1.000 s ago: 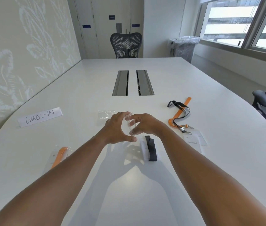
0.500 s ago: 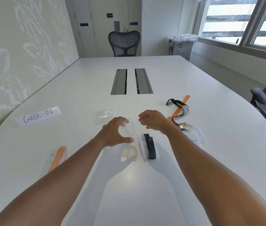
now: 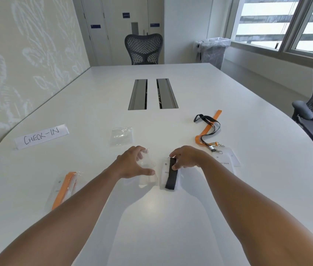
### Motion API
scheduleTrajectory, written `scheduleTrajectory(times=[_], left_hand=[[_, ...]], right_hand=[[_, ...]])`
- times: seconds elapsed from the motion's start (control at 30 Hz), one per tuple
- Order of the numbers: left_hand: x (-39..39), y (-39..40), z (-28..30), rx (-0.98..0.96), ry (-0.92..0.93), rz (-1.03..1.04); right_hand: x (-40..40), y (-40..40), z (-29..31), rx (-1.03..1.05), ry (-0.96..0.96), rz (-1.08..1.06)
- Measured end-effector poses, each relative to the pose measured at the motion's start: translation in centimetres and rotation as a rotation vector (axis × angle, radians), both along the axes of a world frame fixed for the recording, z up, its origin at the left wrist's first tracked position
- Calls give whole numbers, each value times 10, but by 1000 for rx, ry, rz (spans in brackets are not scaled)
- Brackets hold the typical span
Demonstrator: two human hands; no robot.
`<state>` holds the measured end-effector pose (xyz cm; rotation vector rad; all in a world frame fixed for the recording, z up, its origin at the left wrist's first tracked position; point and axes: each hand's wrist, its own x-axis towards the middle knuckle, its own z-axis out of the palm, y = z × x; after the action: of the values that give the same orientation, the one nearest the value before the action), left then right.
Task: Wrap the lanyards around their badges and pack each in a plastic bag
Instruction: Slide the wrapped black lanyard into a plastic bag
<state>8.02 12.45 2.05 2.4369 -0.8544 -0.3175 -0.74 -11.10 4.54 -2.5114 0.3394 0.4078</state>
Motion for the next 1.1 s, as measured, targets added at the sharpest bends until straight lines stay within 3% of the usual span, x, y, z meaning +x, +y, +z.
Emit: scheduleTrajectory(times=[0.1, 0.27, 0.4, 0.7, 1.1], left_hand=[[2, 3, -4, 1, 43, -11], [4, 8, -13, -23, 76, -23], [5, 12, -19, -78, 60, 3], [0, 9, -25, -154, -11, 65], [-11, -16, -9, -141, -128, 92]], right_hand=[[0, -3, -7, 172, -12, -93], [-3, -3, -14, 635, -123, -368], [-3, -8, -16, 811, -206, -520], [4, -8, -5, 1007, -388, -674], [14, 25, 10, 938, -425, -591]])
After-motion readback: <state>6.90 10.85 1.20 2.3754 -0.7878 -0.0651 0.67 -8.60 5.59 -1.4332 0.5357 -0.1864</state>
